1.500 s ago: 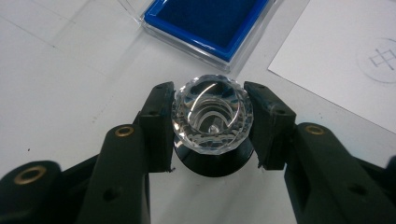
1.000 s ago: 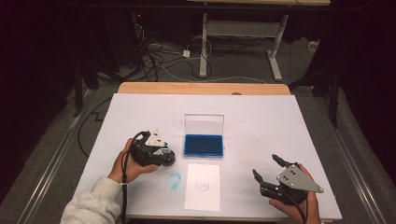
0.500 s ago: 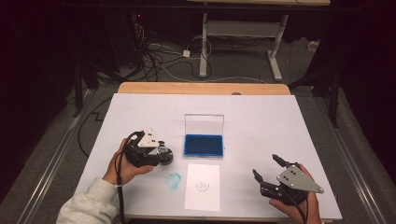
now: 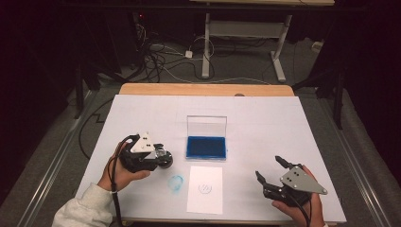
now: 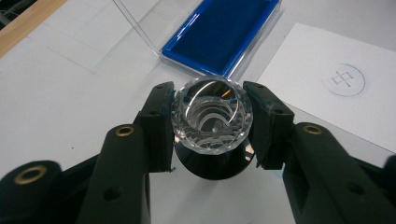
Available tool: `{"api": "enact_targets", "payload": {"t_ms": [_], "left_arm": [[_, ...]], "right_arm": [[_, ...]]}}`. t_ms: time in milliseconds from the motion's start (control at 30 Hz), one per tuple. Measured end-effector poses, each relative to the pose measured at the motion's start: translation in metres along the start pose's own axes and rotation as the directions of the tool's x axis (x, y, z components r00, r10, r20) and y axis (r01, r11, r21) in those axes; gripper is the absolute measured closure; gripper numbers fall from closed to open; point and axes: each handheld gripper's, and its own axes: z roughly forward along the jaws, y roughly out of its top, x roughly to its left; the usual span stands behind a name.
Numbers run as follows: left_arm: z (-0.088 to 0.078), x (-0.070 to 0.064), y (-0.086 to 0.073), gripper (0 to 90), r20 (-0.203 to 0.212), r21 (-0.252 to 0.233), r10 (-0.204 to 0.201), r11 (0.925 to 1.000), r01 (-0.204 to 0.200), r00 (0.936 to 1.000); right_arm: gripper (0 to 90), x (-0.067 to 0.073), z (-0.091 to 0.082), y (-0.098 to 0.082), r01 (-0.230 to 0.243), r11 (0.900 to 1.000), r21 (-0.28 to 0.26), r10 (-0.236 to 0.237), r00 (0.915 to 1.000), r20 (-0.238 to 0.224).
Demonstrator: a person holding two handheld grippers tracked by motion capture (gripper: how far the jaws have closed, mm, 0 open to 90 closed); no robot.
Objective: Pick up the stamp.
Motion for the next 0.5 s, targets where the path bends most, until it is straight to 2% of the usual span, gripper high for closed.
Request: {"api": "enact_targets", "payload": {"t_ms": [233, 500], "left_arm": [[-0.005, -0.001, -0.002, 54.8, 0.002, -0.003, -0.003, 1.0, 0.003, 1.0], [-0.013, -0.007, -0.001, 54.8, -0.007, -0.028, 0.003, 0.9996, -0.003, 1.0]], "right_arm": [[23.4, 0.0, 0.005, 0.001, 0.004, 1.0, -0.001, -0.004, 0.9999, -0.011], [23.4, 0.001, 0.009, 0.003, 0.008, 1.0, -0.001, -0.008, 0.9997, -0.021]]}}
